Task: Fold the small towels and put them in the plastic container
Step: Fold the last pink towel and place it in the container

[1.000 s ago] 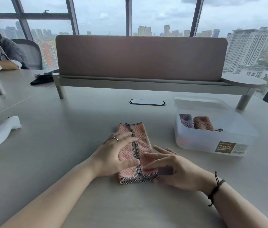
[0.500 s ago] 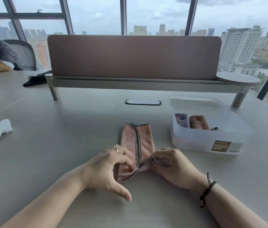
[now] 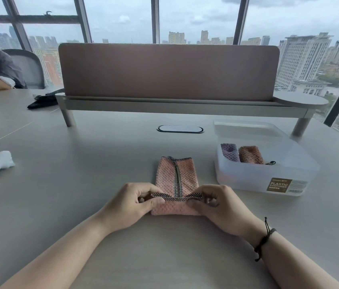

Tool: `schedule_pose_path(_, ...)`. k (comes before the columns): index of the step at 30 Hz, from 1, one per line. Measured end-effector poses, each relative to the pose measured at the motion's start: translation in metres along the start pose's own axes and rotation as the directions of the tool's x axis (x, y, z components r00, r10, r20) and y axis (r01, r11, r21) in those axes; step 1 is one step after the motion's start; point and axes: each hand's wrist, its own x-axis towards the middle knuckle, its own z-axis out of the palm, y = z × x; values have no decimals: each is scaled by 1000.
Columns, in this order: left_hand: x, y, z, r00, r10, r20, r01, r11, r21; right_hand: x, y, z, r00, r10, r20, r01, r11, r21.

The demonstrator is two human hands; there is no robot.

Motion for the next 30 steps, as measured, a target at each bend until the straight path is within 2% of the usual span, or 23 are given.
schedule_pose_path(4,4,2,6,998,-63,-9,63,997,-37,3,0,4,998,42,-41,-42,999,18)
schedule_pose_path(10,11,5,17,995,-80,-60,85,992,95,5,-1,8,992,73,-100,-79,995,-62)
schedule_pose_path(19,10,4,15,990,-18,-138,35,992,118,9,-4,13,994,36,-107,-60,969,-238)
schedule_pose_path(30,9,-5,15,993,-3,-115,27,977,212,12,-5,16,988,61,-140,-101,951,-294)
